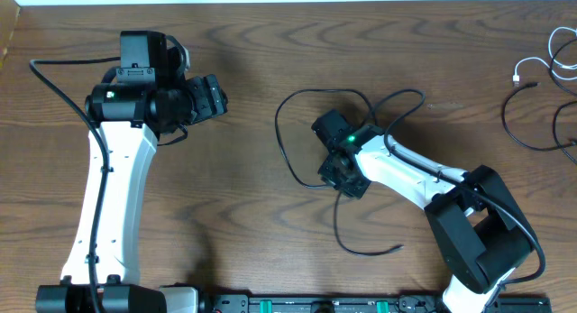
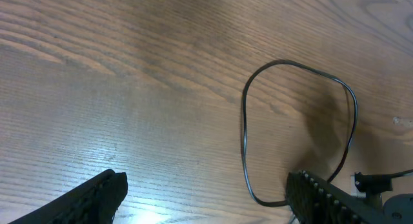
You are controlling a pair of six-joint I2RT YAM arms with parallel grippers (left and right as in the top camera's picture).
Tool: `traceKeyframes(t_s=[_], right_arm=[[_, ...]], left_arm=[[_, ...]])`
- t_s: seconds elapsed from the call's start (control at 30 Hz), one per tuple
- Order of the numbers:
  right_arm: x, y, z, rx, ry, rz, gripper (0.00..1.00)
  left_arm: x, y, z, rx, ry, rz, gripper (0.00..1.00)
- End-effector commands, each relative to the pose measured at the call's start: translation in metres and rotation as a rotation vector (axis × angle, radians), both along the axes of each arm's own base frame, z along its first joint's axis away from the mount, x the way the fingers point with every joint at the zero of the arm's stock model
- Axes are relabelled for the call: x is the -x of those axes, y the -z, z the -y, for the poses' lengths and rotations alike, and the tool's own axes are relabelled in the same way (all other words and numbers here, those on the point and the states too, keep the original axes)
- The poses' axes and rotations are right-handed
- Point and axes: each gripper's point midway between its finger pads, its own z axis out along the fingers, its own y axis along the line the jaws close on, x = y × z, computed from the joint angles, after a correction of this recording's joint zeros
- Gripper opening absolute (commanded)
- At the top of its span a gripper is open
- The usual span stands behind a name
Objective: Untangle cables
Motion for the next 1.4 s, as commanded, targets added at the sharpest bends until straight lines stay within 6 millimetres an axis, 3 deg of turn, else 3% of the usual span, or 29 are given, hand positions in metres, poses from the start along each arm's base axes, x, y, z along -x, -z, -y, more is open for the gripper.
traceKeyframes(t_s=[0.0,0.2,0.4,0.53,0.73,1.2,1.37], right_arm=[[0.011,0.012,0.003,0.011,0.013,-0.039,0.18],[-0.01,0.007,-0.003,-0.044,-0.114,0.029,0.16],[-0.053,-0.015,-0.003,-0.08,-0.369,0.172,0.08],[-0.077,-0.038,0.011,-0.051,-0.483,0.215,0.01],[-0.102,-0.077,0.037,-0.024,-0.553,0.23,0.01],[-0.128,-0.176,0.084,0.007,-0.618,0.387,0.01],[-0.129,-0.192,0.096,-0.003,-0.584,0.424,0.01]], left_arm=[[0.003,0.007,-0.002,-0.014,0.01,-0.02,0.85],[0.003,0.008,-0.002,-0.014,0.01,-0.022,0.85],[0.003,0.008,-0.002,-0.014,0.01,-0.021,0.85],[0.003,0.008,-0.002,-0.014,0.01,-0.022,0.85],[0.003,0.008,-0.002,-0.014,0.01,-0.021,0.85],[0.003,0.008,-0.002,-0.014,0.009,-0.022,0.85],[0.003,0.008,-0.002,-0.014,0.01,-0.021,0.85]])
